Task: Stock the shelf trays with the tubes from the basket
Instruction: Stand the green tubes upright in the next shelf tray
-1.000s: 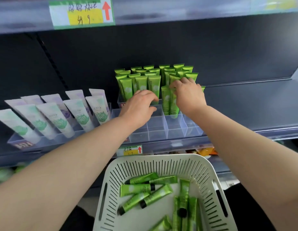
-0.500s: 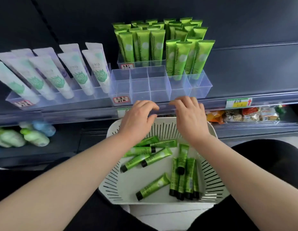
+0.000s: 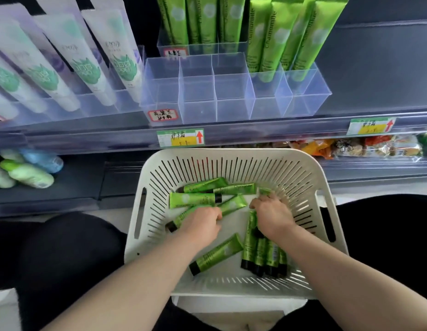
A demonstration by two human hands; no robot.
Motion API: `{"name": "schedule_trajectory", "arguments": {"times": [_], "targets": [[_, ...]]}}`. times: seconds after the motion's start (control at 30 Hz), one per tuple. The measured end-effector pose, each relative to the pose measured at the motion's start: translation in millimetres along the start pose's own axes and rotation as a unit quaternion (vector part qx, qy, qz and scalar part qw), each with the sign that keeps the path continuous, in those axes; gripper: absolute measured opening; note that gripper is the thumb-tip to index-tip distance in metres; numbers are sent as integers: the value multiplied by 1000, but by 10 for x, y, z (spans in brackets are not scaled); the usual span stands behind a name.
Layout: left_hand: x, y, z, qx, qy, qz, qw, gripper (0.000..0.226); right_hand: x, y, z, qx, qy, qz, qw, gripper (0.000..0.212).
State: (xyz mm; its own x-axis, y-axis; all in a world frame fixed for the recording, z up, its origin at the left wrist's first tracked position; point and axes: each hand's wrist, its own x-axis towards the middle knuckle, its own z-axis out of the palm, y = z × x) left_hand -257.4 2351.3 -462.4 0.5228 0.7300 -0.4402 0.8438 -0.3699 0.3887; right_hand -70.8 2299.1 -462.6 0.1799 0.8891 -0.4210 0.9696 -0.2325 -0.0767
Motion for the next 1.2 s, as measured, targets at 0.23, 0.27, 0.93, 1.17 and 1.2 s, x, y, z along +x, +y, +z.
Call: {"name": "schedule_trajectory", "arguments": {"times": [0.23, 0.27, 0.93, 1.17, 1.2], "targets": [[40, -73, 312, 23, -79, -18, 996, 30, 122, -56, 214, -17, -91, 0, 996, 58], [51, -94, 327, 25, -80, -20, 996, 30, 141, -70, 191, -22, -86, 2, 996, 53], [210, 173, 448, 140, -176, -6, 974, 18, -51, 49, -503, 80, -60, -72, 992, 15], [152, 86, 243, 104, -92, -49, 989, 30, -130, -57, -550, 72, 16, -63, 995, 16], [130, 70, 180, 84, -60, -53, 993, 37, -146, -64, -569, 73, 26, -61, 995, 15]]}}
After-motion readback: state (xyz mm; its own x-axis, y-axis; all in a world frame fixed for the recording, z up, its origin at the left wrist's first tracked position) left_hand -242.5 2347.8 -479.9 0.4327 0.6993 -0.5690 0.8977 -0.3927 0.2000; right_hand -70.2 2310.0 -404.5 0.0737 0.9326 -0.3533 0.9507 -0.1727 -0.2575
